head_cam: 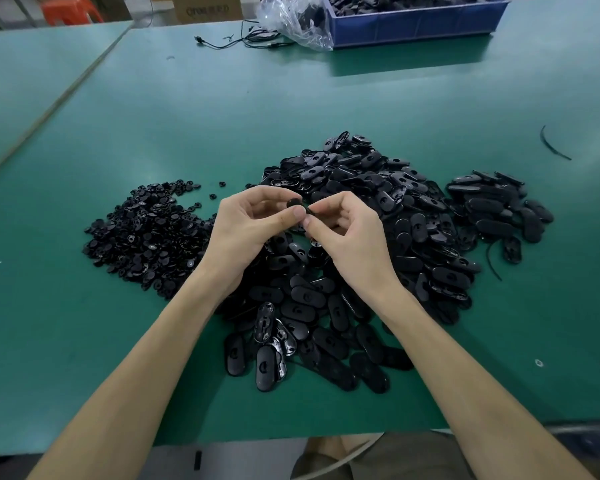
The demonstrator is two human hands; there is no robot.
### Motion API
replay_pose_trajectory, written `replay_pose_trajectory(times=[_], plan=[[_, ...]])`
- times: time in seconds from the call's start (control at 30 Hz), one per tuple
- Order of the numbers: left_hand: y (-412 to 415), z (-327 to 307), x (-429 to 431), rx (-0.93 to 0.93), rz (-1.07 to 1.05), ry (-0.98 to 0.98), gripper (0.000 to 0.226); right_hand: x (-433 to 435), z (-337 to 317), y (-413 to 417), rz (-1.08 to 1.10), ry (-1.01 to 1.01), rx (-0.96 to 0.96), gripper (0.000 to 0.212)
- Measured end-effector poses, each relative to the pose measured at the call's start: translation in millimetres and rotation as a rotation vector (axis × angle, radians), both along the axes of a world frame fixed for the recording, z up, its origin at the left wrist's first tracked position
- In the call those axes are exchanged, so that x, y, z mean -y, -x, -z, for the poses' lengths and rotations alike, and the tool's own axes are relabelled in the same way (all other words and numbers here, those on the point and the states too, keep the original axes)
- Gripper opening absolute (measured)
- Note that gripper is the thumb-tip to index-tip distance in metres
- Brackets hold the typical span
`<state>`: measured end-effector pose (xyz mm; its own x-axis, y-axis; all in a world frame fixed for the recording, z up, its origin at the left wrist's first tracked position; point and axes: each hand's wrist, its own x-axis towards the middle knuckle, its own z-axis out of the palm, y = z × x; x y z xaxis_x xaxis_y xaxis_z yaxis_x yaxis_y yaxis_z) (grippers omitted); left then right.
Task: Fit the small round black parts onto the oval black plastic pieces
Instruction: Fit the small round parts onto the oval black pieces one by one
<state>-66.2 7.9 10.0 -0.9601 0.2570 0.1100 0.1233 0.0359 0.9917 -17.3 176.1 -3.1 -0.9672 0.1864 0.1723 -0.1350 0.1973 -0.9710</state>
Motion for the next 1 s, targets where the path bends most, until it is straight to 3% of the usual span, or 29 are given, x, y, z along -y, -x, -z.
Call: replay_pose_trajectory(times=[0.3, 0.67, 1.0], plan=[[0.3, -3.3, 1.3, 0.005, -0.005, -0.109, 0.023, 1.1, 0.6, 1.6, 0.023, -0.065, -0.026, 0.011], [-2.5, -4.1, -1.3, -0.094, 0.122, 0.026, 0.026, 0.6, 0.5, 2.0, 0.021, 0.014, -0.028, 0.011], [0.2, -3.0, 1.9, 0.044, 0.181, -0.028, 0.028, 0.2, 0.6, 1.9, 0.055, 0.060, -0.025, 0.013]])
